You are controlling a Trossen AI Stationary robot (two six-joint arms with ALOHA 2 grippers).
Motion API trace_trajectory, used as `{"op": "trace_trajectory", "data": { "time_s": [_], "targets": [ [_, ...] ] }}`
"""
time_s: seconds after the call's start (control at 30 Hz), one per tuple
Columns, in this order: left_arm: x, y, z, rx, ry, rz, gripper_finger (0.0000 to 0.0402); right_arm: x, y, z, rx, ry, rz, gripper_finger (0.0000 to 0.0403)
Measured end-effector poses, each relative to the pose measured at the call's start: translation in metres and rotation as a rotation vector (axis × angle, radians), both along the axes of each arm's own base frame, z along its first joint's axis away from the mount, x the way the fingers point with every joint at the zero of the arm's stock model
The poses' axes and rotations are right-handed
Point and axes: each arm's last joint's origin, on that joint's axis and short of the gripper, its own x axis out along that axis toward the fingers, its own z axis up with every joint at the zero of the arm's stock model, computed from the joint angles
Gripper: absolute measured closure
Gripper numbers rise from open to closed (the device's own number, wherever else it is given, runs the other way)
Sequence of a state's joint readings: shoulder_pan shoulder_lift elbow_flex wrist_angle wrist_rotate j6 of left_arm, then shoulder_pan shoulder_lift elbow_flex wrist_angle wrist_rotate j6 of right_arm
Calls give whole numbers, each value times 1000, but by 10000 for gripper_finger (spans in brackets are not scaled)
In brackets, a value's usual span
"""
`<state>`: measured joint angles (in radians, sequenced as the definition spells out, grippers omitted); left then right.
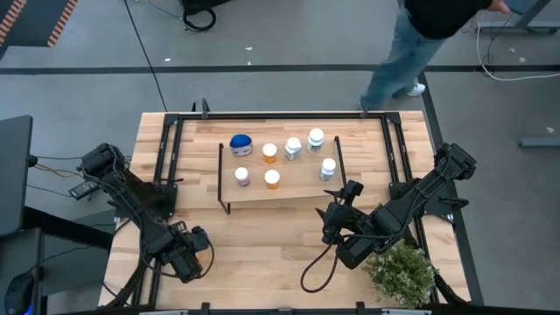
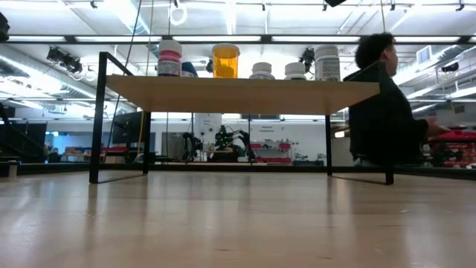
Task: Pick and place medicine bottles onto shelf by color
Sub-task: Put the orange medicine bottle on the shelf
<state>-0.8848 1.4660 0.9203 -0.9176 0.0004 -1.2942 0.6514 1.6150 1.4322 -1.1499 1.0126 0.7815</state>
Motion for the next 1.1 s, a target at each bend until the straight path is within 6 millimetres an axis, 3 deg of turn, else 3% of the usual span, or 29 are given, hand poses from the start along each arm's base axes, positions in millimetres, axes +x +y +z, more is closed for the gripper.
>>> {"op": "trace_trajectory", "data": {
  "time_s": [0.83,1.1],
  "targets": [
    [15,5,-1,-42,-36,37,174,0,0,0,-4,4,3,122],
    [33,11,1,-85,-105,-3,179,0,0,0,-4,4,4,122]
  ]
}}
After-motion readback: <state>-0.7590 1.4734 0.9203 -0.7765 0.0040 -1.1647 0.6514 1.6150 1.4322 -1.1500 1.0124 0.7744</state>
